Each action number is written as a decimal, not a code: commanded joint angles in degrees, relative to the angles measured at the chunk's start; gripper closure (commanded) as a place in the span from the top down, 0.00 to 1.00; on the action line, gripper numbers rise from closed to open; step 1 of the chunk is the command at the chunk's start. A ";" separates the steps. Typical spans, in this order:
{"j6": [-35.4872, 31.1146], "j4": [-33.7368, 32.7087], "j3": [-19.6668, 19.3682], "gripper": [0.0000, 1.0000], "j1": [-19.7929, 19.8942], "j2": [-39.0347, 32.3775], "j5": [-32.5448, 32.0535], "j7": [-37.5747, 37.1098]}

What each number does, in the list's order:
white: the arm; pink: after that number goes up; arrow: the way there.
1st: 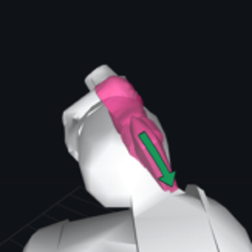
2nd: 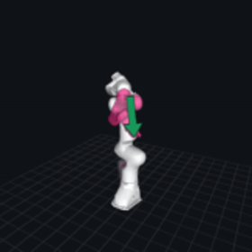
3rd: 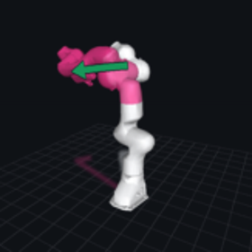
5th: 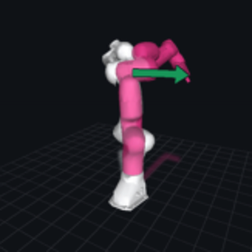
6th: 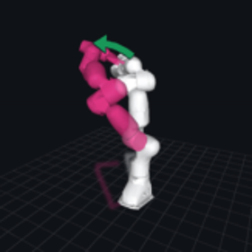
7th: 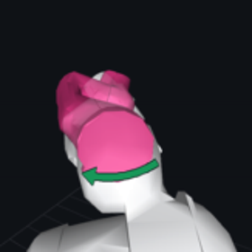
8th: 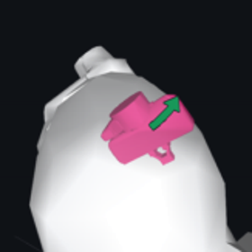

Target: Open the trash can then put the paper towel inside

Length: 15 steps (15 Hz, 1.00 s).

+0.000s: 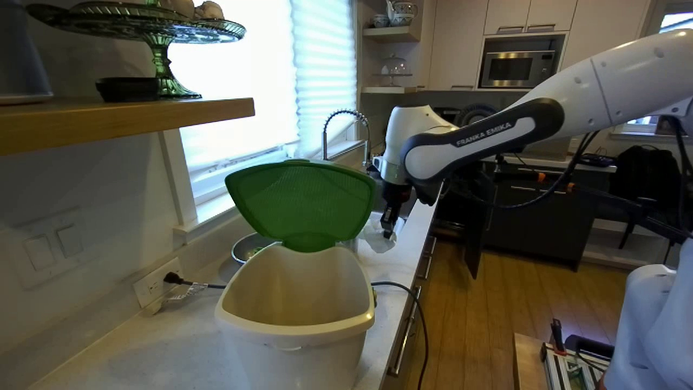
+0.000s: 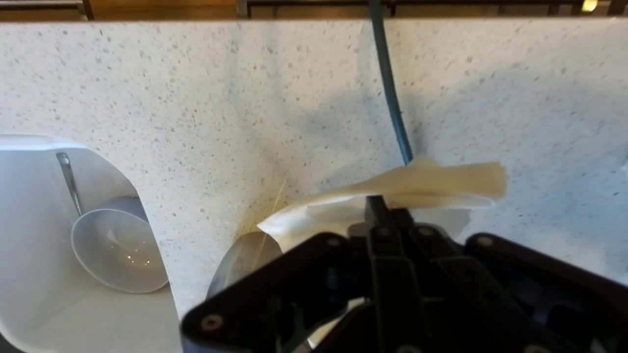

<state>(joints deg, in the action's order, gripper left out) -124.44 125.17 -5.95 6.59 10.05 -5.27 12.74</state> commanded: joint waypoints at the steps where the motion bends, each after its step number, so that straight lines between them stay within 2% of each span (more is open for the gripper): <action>1: 10.67 2.77 1.21 0.00 -0.96 9.29 -2.78 -0.94; 5: 19.54 2.76 1.98 0.00 -2.22 15.25 -0.72 -1.87; 7: 21.60 3.52 2.19 0.00 -2.96 17.96 0.73 -2.83; 8: 20.68 4.45 2.11 0.00 -3.42 19.36 1.42 -2.80; 9: 20.54 1.51 1.71 0.01 -3.13 15.85 -0.21 -1.71; 15: 20.54 3.06 1.84 0.01 -3.63 18.32 0.35 -2.03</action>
<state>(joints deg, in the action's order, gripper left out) -104.03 128.35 -3.59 3.62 28.39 -4.66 10.96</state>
